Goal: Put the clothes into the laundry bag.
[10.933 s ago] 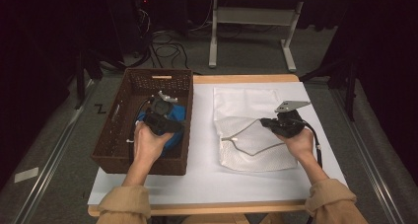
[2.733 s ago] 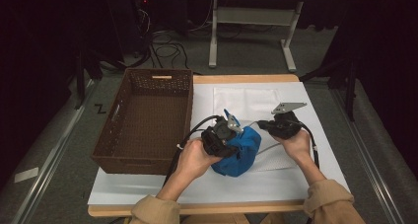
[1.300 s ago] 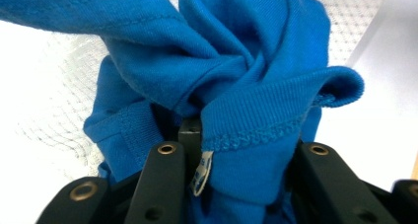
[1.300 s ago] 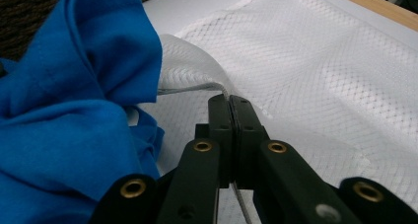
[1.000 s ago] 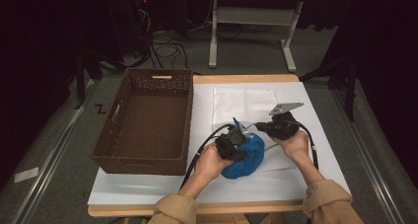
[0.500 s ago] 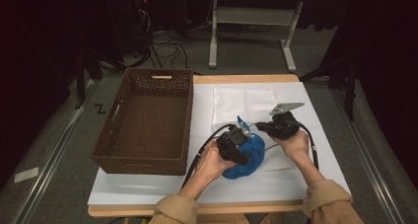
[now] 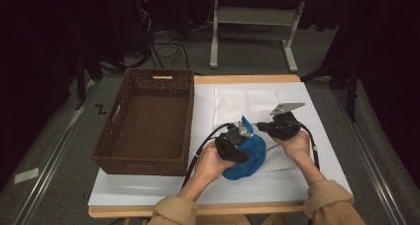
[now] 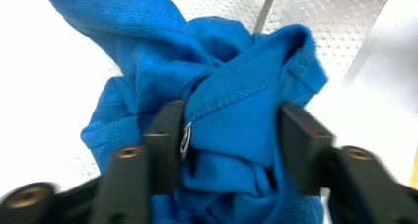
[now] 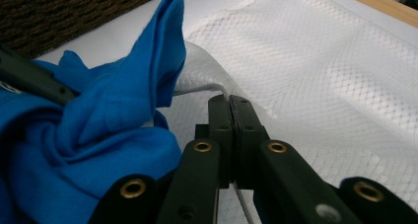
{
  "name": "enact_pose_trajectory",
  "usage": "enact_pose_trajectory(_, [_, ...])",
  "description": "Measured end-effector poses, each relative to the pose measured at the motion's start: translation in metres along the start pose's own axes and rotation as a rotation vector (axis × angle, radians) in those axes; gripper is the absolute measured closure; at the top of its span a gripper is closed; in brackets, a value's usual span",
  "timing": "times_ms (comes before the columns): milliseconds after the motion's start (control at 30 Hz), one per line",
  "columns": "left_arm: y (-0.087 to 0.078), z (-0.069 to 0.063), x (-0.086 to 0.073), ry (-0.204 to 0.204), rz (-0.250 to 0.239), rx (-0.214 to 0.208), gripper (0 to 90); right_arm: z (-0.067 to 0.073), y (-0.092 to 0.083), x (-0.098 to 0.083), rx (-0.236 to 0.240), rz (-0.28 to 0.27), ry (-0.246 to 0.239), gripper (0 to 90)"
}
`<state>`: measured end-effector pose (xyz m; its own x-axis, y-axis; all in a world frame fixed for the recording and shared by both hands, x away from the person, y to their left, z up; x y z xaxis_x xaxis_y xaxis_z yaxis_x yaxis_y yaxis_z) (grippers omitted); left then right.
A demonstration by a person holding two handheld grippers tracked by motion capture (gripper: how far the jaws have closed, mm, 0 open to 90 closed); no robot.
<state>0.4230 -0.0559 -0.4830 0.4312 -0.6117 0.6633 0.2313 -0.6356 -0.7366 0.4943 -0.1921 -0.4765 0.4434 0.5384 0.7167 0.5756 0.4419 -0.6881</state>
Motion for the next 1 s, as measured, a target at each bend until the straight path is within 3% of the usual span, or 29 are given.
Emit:
enact_pose_trajectory(67, [0.003, 0.001, 0.001, 0.0, 0.005, -0.001, 65.9, 0.001, -0.001, 0.002, 0.002, -0.012, 0.006, 90.0])
enact_pose_trajectory(167, [0.007, 0.001, 0.002, -0.002, 0.007, 0.0, 72.5, 0.001, -0.002, 0.003, 0.002, -0.015, -0.003, 90.0])
enact_pose_trajectory(500, [0.024, 0.015, 0.008, -0.052, 0.013, 0.025, 73.4, 0.007, -0.007, 0.01, 0.011, -0.042, -0.015, 90.0])
enact_pose_trajectory(700, [0.031, 0.022, 0.009, -0.086, 0.012, 0.058, 63.1, 0.009, -0.007, 0.01, 0.015, -0.036, -0.017, 90.0])
enact_pose_trajectory(1000, [0.011, 0.017, 0.008, -0.055, 0.004, 0.082, 43.1, 0.006, -0.007, 0.007, 0.01, -0.035, -0.01, 90.0])
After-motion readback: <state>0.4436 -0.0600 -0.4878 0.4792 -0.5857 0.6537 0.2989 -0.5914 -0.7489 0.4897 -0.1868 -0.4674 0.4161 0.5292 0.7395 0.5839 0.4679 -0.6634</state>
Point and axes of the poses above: each handheld gripper's, and its own axes: y roughly forward along the jaws, x roughly out of its top, z roughly to its left, the point moved 6 cm from there along y, roughly forward along the jaws, and after that the axes turned 9 degrees about -x, right-handed, at the moved point
